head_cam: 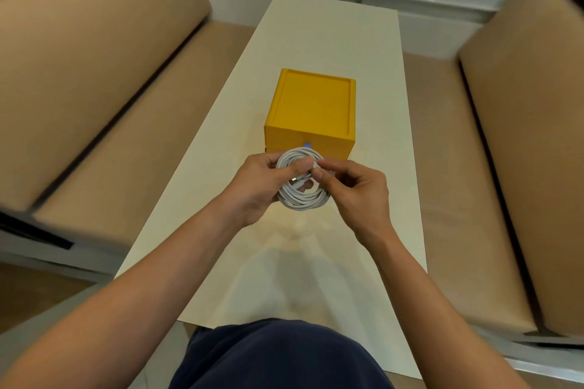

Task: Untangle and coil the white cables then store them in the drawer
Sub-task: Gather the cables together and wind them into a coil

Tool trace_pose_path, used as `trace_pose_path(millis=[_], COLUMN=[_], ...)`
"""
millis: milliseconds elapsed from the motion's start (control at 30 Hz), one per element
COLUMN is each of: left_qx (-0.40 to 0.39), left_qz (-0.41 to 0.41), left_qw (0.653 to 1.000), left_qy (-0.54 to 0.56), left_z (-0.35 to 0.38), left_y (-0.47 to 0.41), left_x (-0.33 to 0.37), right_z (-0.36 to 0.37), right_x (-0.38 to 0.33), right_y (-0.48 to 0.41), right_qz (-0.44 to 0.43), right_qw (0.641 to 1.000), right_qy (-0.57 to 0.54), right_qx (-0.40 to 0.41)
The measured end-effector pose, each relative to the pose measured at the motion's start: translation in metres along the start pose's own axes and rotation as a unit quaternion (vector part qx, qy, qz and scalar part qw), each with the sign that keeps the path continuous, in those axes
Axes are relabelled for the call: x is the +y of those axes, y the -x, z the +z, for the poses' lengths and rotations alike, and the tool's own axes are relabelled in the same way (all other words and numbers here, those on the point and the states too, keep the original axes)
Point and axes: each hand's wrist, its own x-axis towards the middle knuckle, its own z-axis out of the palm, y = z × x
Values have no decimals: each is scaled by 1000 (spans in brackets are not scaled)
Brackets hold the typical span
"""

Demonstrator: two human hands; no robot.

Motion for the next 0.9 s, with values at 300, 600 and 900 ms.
trace_pose_path(millis=[300,600,900], left_qx=[-5,45,74], left_qz=[51,77,74], left_qw=[980,946,975], left_qy=[-193,-310,-196], left_z=[-6,0,6], left_y=[-3,-8,-7], left_x=[-2,-12,-28], right_z=[1,8,9], right_x=[10,18,24], right_y=[-6,1,2], right_qz=[-38,-155,-186], right_qw=[997,974,962], right_qy=[71,162,200], right_qx=[11,15,0])
